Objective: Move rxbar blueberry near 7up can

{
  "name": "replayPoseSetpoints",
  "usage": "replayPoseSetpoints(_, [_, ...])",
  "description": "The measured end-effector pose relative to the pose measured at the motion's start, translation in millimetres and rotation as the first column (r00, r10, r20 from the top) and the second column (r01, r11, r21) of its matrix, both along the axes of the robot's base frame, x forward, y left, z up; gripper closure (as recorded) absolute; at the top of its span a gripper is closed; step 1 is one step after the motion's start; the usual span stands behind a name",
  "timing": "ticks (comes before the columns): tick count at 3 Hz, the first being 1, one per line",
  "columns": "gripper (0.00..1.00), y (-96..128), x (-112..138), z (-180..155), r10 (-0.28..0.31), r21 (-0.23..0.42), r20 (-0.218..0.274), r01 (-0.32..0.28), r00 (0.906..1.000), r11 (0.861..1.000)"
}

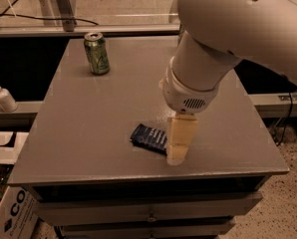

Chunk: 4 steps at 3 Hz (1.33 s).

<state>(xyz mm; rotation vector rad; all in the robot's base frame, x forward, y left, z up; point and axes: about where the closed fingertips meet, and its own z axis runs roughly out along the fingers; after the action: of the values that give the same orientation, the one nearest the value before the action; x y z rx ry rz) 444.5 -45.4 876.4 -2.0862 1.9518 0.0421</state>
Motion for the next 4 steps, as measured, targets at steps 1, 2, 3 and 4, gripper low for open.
replayPoseSetpoints(1, [0.00, 0.0, 0.0, 0.0, 0.000, 0.000, 0.000, 0.000, 1.0000, 1.000])
replayPoseSetpoints(2, [0.00, 5.4, 4.2, -10.0, -0.032, 0.011, -0.022, 0.033, 0.9992, 0.999])
replayPoseSetpoints(3, [0.00, 17.9, 11.7, -29.0, -0.061, 0.032, -0.056, 0.063, 0.9965, 0.998])
replayPoseSetpoints(4, [0.00, 24.0, 18.9, -47.4, -0.081, 0.058, -0.083, 0.086, 0.9933, 0.995])
